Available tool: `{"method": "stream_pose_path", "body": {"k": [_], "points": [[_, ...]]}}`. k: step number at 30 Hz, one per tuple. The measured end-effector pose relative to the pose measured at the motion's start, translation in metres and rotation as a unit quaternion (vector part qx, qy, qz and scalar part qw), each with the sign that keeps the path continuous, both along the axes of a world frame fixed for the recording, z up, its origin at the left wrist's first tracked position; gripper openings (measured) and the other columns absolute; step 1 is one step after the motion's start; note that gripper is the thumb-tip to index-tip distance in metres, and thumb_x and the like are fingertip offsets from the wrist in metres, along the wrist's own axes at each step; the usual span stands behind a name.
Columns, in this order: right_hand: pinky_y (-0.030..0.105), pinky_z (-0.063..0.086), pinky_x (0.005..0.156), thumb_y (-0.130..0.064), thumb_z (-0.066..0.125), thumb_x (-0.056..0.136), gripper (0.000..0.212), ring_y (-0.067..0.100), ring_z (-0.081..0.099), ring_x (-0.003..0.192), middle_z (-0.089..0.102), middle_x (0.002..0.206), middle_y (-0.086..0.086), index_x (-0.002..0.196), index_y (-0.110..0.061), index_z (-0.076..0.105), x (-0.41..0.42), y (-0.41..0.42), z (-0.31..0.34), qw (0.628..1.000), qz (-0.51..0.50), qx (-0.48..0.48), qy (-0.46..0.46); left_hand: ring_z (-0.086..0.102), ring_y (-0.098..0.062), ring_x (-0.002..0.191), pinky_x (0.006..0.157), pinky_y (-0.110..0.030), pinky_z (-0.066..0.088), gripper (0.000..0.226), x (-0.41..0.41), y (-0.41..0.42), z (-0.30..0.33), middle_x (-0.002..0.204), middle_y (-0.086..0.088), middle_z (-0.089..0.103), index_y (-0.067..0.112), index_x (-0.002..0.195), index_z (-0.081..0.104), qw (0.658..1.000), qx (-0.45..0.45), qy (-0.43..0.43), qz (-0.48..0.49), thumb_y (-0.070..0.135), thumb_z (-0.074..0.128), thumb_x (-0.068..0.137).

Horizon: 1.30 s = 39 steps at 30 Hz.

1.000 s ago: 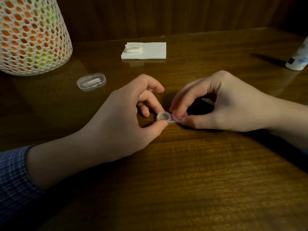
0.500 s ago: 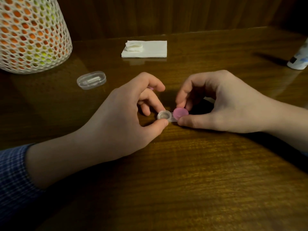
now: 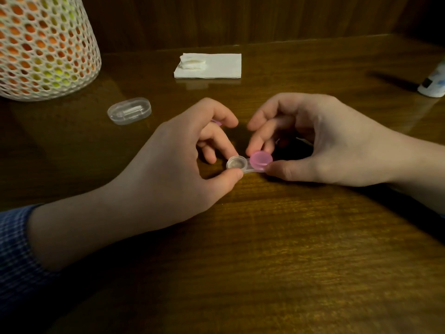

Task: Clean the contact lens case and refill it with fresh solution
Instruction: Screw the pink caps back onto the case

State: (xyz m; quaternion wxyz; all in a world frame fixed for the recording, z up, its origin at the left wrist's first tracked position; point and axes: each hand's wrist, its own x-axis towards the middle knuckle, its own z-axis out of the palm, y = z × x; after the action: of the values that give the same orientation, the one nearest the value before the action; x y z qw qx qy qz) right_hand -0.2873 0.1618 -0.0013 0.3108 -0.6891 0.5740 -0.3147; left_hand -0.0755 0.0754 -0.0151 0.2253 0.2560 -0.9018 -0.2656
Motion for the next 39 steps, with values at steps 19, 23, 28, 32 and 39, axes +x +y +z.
{"method": "stream_pose_path", "body": {"k": [19, 23, 28, 32, 39], "points": [[0.03, 0.06, 0.09, -0.011, 0.085, 0.077, 0.051, 0.015, 0.075, 0.091, 0.08, 0.103, -0.003, 0.121, -0.017, 0.061, -0.0002, -0.0013, -0.0011, 1.0, -0.006, 0.006, -0.005, 0.067, -0.002, 0.086, 0.069, -0.005, 0.045, 0.06, 0.0002, -0.0016, -0.0016, 0.089, 0.018, 0.073, 0.026, 0.126, 0.056, 1.0, -0.007, 0.008, -0.003, 0.038, 0.08, 0.073], [0.03, 0.059, 0.091, -0.015, 0.085, 0.075, 0.05, 0.012, 0.075, 0.09, 0.079, 0.102, -0.004, 0.12, -0.019, 0.062, 0.0, -0.0016, -0.0011, 1.0, -0.009, 0.0, 0.007, 0.067, -0.003, 0.085, 0.068, -0.005, 0.044, 0.059, 0.0, -0.0018, -0.0018, 0.088, 0.017, 0.074, 0.026, 0.126, 0.056, 1.0, -0.005, 0.009, -0.003, 0.037, 0.081, 0.073], [0.032, 0.058, 0.093, -0.027, 0.087, 0.071, 0.052, 0.009, 0.075, 0.088, 0.078, 0.099, -0.007, 0.117, -0.023, 0.064, 0.0016, -0.0012, -0.0016, 1.0, -0.016, -0.014, 0.02, 0.067, -0.003, 0.085, 0.069, -0.006, 0.045, 0.059, 0.0001, -0.0014, -0.0016, 0.088, 0.018, 0.073, 0.026, 0.126, 0.056, 1.0, -0.005, 0.008, -0.006, 0.04, 0.079, 0.073], [0.034, 0.06, 0.088, -0.034, 0.087, 0.068, 0.053, 0.011, 0.074, 0.088, 0.076, 0.098, -0.006, 0.115, -0.024, 0.066, 0.002, -0.001, -0.004, 0.999, -0.02, -0.022, 0.019, 0.067, -0.005, 0.086, 0.068, -0.005, 0.044, 0.058, -0.0001, -0.0012, -0.0017, 0.088, 0.017, 0.074, 0.024, 0.126, 0.056, 1.0, -0.008, 0.01, -0.007, 0.038, 0.079, 0.074], [0.036, 0.061, 0.09, -0.025, 0.086, 0.074, 0.051, 0.012, 0.074, 0.088, 0.077, 0.108, -0.005, 0.12, -0.022, 0.065, -0.0012, -0.001, -0.0026, 1.0, -0.011, -0.016, 0.005, 0.067, -0.006, 0.085, 0.067, -0.006, 0.045, 0.059, -0.0001, -0.0011, -0.0011, 0.088, 0.017, 0.074, 0.026, 0.125, 0.055, 1.0, -0.006, 0.005, -0.003, 0.036, 0.081, 0.073]]}}
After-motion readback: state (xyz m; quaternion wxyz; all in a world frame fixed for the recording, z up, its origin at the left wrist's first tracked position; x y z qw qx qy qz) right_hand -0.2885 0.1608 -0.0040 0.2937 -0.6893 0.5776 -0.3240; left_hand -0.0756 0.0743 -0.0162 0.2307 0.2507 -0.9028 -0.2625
